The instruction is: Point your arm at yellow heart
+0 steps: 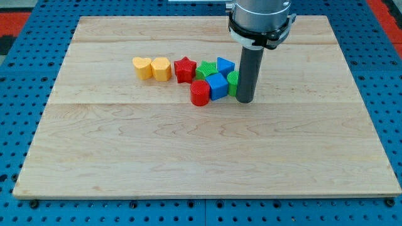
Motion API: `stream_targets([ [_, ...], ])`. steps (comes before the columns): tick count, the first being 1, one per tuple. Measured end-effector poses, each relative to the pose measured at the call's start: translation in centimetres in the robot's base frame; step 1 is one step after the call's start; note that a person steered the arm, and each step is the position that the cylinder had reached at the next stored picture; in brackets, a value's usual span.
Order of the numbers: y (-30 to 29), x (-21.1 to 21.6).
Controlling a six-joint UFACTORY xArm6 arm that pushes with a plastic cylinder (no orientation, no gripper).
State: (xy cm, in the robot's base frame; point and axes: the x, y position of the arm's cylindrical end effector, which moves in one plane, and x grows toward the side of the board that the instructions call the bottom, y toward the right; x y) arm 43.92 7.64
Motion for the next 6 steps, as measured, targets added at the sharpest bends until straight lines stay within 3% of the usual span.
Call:
stream_targets([
  [1,-1.8,5.1],
  [2,-14.4,4.6],
  [3,-25.6,-0.1],
  [4,-27.3,-4.0],
  [6,-25.0,-5.2],
])
